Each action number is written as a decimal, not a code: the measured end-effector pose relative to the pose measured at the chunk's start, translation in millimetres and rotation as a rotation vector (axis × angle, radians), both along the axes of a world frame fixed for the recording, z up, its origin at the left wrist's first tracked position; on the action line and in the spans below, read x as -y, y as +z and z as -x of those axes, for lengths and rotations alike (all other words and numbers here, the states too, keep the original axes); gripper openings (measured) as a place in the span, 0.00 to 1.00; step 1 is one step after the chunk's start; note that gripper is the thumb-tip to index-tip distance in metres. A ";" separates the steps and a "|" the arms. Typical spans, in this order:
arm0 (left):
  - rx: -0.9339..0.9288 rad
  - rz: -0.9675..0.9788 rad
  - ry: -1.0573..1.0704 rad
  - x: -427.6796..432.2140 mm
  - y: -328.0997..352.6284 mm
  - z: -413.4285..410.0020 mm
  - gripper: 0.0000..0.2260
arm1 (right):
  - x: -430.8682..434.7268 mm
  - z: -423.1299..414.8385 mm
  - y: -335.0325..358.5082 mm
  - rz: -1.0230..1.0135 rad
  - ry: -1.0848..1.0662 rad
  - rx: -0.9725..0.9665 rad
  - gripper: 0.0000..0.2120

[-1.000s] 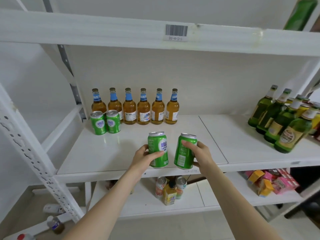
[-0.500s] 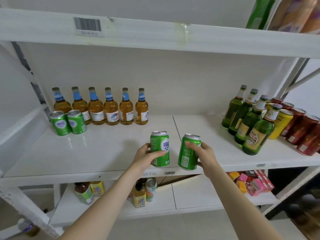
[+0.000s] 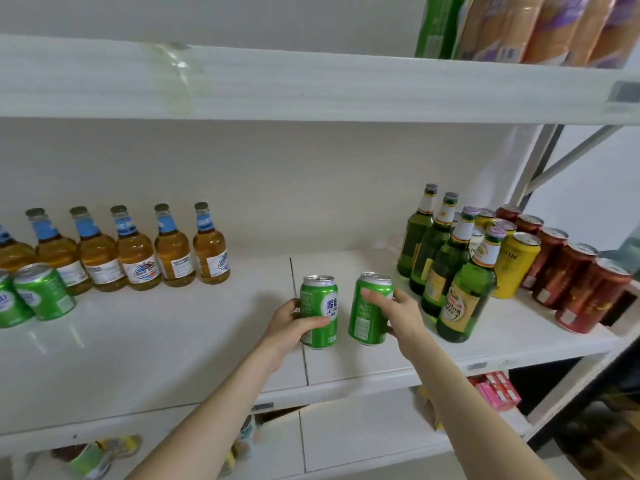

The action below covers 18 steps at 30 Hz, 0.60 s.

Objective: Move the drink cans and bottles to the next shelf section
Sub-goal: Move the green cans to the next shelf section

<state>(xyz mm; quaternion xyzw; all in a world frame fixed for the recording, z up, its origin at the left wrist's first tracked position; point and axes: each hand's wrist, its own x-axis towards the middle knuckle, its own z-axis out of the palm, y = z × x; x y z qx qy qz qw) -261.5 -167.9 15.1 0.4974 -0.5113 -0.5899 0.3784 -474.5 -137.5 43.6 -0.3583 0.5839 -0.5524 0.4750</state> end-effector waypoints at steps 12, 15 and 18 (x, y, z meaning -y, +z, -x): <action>0.010 -0.018 0.132 3.7 -13.0 105.6 0.21 | 35.4 85.2 -22.1 -0.009 0.100 0.048 0.17; 0.017 -0.015 0.142 14.2 -13.0 111.2 0.21 | 50.9 87.8 -28.6 -0.004 0.100 0.073 0.16; 0.027 -0.005 0.153 33.3 -13.6 113.4 0.22 | 70.8 88.8 -35.0 -0.005 0.084 0.106 0.19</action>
